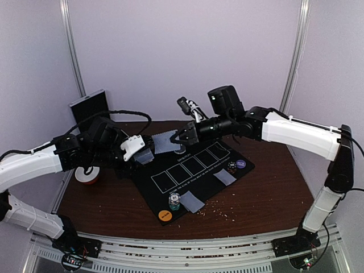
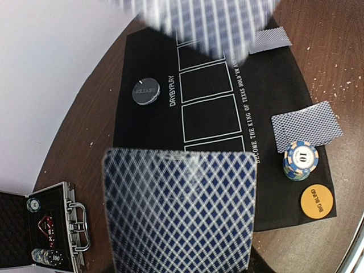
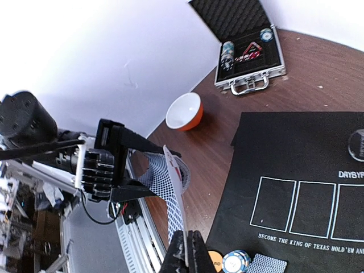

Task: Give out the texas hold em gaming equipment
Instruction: Pick up the poker card from the face-down deck piles.

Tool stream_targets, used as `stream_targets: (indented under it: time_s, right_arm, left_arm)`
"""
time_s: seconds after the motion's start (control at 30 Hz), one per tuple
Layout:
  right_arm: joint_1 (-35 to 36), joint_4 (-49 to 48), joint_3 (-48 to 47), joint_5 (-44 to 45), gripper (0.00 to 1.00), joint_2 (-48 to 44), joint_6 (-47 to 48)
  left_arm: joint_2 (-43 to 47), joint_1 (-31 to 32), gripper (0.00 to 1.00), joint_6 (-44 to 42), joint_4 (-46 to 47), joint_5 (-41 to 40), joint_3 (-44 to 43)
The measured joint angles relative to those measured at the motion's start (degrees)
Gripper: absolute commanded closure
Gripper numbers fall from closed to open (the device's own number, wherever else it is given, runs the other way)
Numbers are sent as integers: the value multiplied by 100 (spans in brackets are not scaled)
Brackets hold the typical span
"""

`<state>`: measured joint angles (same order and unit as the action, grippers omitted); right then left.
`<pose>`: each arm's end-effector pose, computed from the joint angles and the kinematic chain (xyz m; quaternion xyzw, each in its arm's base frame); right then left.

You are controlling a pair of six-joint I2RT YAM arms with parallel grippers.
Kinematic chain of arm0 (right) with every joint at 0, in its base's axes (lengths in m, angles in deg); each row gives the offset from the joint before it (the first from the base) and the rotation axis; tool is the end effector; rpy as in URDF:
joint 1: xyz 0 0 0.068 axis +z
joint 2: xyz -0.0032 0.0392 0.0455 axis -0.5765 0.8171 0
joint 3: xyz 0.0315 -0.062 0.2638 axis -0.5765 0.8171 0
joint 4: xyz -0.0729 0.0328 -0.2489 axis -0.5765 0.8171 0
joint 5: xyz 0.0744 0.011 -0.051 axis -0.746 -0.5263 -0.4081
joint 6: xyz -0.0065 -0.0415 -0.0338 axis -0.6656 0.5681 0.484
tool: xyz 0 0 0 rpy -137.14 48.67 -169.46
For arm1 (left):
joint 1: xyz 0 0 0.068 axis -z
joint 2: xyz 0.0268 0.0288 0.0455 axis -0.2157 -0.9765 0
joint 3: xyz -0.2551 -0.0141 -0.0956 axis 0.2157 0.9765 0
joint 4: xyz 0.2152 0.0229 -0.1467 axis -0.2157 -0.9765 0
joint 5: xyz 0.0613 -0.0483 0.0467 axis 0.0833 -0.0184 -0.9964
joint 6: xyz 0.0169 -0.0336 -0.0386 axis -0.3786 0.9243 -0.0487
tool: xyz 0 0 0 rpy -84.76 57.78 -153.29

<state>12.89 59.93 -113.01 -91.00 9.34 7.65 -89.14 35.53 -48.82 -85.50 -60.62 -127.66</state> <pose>0.2530 0.3110 0.3556 -0.3233 0.7441 0.5046 0.2952 0.1724 -0.1863 0.2978 0.4444 0.7976 -0.0816 0.3996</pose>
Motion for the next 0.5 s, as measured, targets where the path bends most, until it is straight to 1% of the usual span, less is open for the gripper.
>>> stream_targets:
  time_s: [0.13, 0.2, 0.3, 0.37, 0.5]
  right_arm:
    - [-424, -874, 1139, 391, 100, -951, -756]
    - [-625, -1266, 1784, 785, 100, -1399, -1193]
    - [-874, -1692, 2817, 1633, 100, -1930, -1945]
    - [-953, -1937, 3569, 2192, 100, -2135, -2518]
    - [-960, -2308, 4658, 2879, 100, -2140, -3510]
  left_arm:
    - [-111, 0, 55, 94, 35, -232, 0]
    - [-157, 0, 55, 144, 76, -313, 0]
    - [-192, 0, 55, 234, 170, -398, 0]
    - [-214, 0, 55, 293, 214, -424, 0]
    - [-232, 0, 55, 382, 286, -450, 13]
